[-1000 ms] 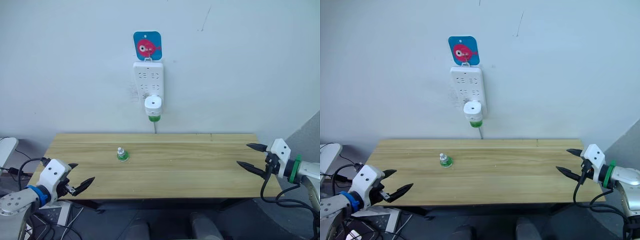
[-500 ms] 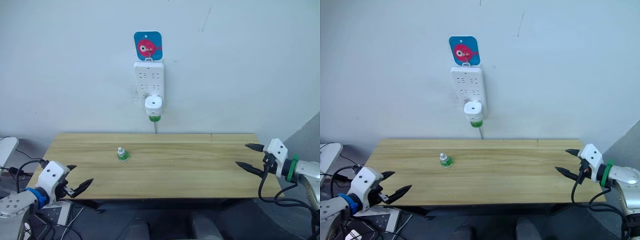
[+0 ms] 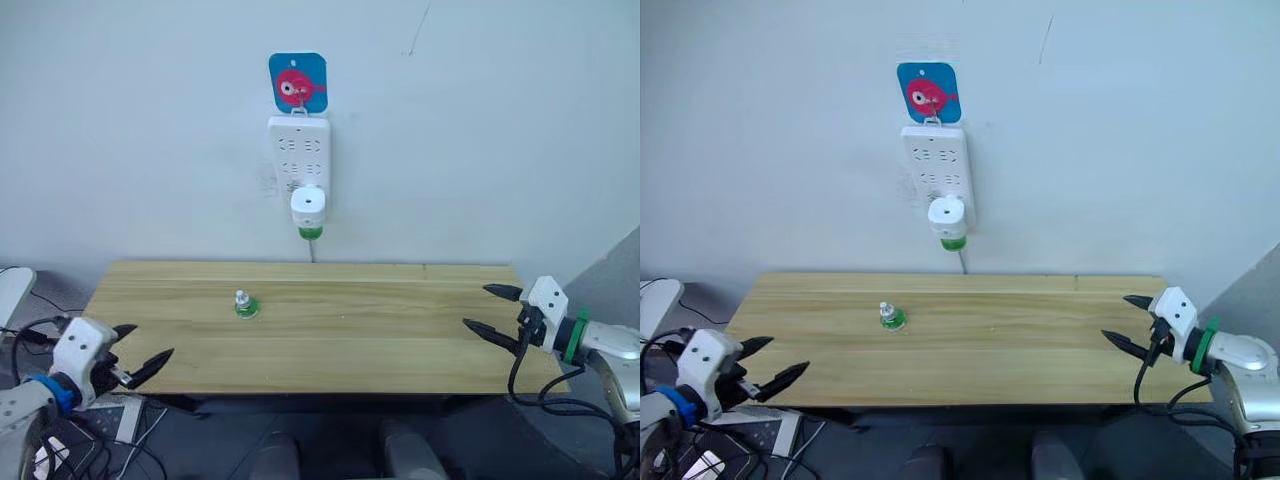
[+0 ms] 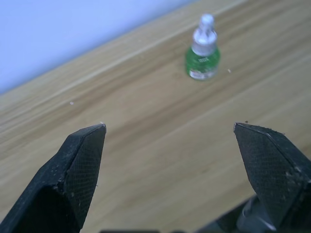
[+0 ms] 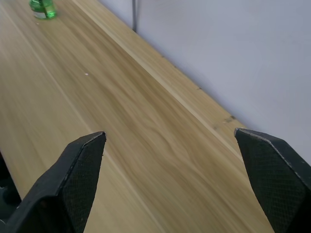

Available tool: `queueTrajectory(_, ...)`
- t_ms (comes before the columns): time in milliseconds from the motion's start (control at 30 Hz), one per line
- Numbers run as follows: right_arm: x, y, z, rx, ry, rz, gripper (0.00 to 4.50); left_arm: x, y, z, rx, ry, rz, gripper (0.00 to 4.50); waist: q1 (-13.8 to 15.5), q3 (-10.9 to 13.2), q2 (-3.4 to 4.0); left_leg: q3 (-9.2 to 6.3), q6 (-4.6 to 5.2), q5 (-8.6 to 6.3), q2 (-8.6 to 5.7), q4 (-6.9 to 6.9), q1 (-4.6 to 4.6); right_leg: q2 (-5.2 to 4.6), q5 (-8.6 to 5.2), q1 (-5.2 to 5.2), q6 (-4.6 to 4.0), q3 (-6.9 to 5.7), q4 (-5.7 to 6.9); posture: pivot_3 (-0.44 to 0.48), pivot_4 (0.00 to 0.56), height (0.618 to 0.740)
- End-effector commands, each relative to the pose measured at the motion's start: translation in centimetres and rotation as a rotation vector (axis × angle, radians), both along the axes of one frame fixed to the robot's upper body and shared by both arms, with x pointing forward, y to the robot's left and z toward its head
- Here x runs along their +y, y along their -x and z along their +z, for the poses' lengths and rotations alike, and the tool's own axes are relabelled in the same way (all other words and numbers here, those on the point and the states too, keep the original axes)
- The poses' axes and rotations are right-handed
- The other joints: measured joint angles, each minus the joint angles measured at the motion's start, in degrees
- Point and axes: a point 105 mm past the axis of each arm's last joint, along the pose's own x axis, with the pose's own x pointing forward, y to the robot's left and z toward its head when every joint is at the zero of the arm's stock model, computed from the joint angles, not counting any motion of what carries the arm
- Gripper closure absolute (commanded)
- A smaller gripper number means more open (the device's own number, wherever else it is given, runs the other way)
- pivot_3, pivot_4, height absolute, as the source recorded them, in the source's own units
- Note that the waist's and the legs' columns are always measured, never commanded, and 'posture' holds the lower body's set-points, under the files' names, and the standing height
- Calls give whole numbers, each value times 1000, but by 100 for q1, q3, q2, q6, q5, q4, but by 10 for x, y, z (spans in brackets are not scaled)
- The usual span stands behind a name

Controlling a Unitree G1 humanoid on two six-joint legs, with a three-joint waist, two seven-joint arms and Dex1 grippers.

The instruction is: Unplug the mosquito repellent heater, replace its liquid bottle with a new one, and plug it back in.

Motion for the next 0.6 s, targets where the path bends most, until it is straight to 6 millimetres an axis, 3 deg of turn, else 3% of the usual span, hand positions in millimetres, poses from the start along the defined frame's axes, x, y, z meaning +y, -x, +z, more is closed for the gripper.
queueTrajectory(33, 9, 0, 25, -87, -50, -14, 78, -14, -3, 15, -26, 60, -53, 0, -14, 81, -1, 4, 0, 0, 0, -1, -4, 0, 0, -7, 1, 3, -1, -43, 223, 740)
queueTrajectory(167, 37, 4, 47, -153, -143, -34, 78, -48, -22, 33, -68, 108, -142, 0, -11, 271, -13, 8, -1, -1, 3, -1, -19, 1, 0, -27, 2, 8, 7, -83, 265, 740)
queueTrajectory(300, 75, 12, 76, -220, -222, -16, 78, -81, -52, 63, -136, 193, -218, 0, -18, 378, 7, 8, -2, 0, 2, 4, -56, 3, 4, -67, 9, 12, 19, -126, 288, 740)
queueTrajectory(400, 96, 11, 96, -244, -293, -43, 78, -104, -72, 79, -156, 229, -287, 0, -75, 440, -2, 7, -2, 1, 2, 7, -82, 8, 34, -87, 60, 15, 16, -160, 298, 740)
queueTrajectory(600, 128, 7, 125, -271, -356, -28, 78, -128, -107, 107, -222, 313, -344, 0, -239, 467, -21, 4, -3, 0, 2, 8, -115, 10, 37, -113, 65, 12, 10, -191, 289, 740)
